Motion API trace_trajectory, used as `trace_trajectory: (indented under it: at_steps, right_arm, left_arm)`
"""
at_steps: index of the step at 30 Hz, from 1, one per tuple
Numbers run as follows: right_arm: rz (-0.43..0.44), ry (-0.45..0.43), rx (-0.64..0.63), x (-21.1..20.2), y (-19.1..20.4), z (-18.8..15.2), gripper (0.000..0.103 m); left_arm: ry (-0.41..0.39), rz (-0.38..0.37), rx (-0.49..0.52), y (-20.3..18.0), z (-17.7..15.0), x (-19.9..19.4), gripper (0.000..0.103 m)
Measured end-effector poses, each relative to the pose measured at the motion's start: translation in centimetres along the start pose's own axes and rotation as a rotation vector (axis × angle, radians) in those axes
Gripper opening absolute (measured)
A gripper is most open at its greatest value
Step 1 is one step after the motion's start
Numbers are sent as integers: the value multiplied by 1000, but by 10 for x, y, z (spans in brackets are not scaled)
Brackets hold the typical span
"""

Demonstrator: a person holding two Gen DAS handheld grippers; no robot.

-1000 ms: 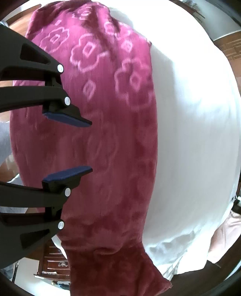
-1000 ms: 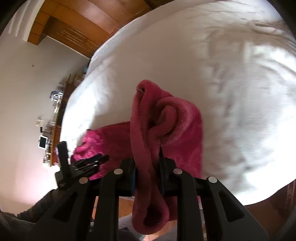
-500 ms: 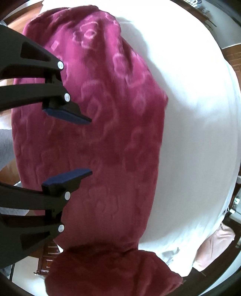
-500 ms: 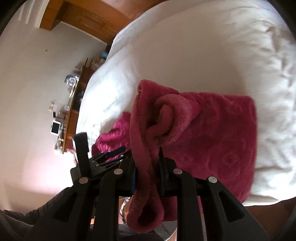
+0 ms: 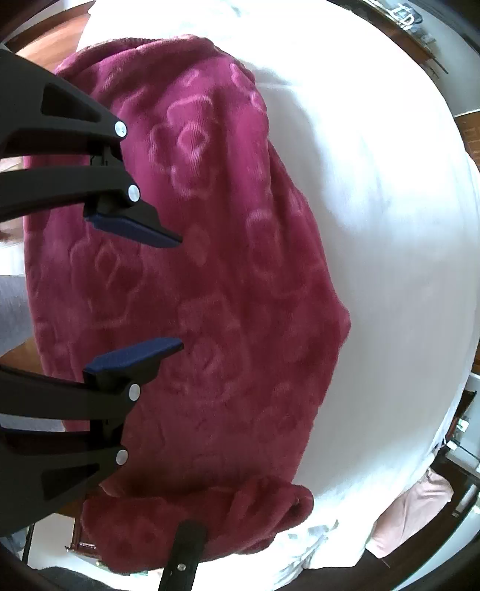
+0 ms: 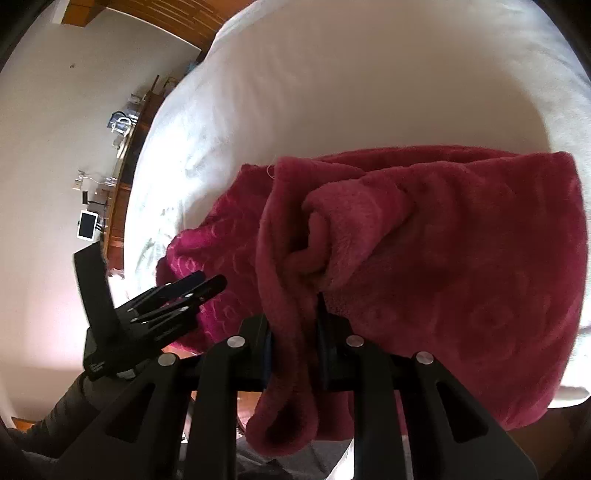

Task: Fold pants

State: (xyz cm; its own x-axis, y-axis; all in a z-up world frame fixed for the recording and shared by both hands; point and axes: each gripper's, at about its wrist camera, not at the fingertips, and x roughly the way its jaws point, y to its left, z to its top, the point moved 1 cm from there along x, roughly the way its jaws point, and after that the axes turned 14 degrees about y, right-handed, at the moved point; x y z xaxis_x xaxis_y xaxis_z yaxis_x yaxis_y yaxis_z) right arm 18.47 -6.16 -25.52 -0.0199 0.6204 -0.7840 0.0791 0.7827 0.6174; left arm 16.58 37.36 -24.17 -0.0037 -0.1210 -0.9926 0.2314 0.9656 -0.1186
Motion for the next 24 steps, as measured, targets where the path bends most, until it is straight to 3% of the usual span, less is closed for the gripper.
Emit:
trace_trajectory:
  at_steps: [10,13,14,15,17,24]
  right_arm:
    - [-108,47,-26,40,9,4,20]
    - [-130,56,-30,49,9,4,28]
    - [-134,60,-38,52,9,4,36]
    - [-132,64,-44,55,11,4,44]
    - [-100,74,-52,57,14,5,49]
    - [-33,73,-110,38,16,-5,51]
  left_arm:
    - [-1,8,-3,33,-13,-6,55]
    - [1,10,-1,43,-18,-9,55]
    - [1,11,0,45,-19,-11,56]
    - [1,11,0,38,-15,-8,56]
    - [0,12,2,30,-10,-8,57]
    - [-31,0,-2,14,-14,-24,60]
